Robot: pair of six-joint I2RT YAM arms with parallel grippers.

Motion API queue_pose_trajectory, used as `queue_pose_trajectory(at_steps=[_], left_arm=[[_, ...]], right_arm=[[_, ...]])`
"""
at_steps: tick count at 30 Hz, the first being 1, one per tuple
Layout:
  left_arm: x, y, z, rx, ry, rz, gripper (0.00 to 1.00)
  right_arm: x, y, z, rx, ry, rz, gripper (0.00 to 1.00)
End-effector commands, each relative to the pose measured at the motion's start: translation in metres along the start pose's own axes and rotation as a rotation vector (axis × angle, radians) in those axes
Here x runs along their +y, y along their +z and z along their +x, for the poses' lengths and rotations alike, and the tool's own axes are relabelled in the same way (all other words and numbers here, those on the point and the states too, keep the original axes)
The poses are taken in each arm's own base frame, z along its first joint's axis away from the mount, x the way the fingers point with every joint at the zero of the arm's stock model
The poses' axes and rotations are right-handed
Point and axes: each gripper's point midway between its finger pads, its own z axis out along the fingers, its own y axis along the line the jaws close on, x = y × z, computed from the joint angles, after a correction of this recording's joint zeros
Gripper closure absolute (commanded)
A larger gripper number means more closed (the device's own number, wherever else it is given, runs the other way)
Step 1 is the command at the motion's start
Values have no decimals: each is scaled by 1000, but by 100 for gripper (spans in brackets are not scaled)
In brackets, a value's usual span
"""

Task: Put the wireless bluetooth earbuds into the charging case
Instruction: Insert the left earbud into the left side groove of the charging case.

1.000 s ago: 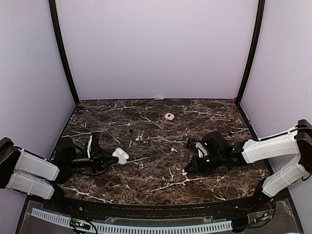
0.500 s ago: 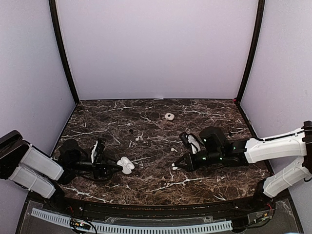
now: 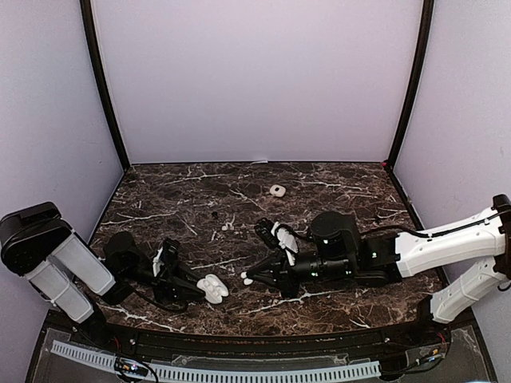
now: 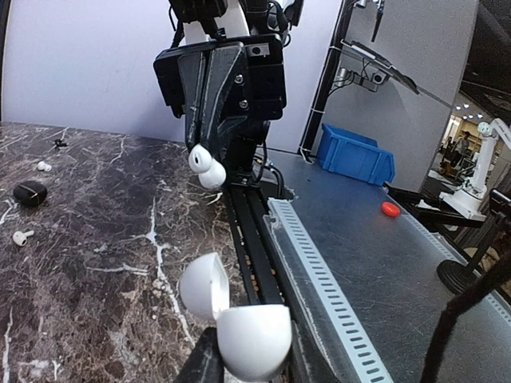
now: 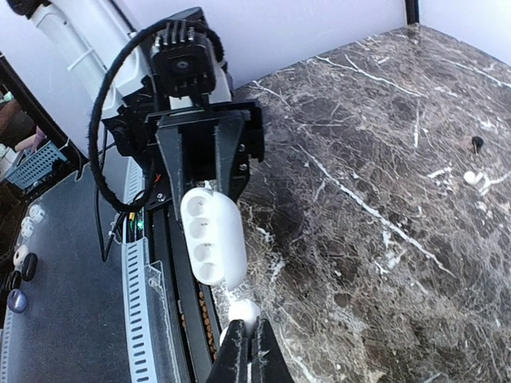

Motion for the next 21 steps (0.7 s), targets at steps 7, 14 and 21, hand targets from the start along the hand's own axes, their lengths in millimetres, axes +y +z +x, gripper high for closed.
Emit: queue_pose_trajectory(at_steps=[7, 14, 21], left_arm=[[-18, 1, -12, -58, 66, 122, 87], [-18, 1, -11, -56, 65, 123, 87], [-19, 1, -11, -55, 65, 127, 88]], right_arm=[[36, 22, -29, -86, -220, 3, 100], [47, 34, -29, -82, -263, -5, 100], [54, 43, -27, -80, -274, -14, 100]])
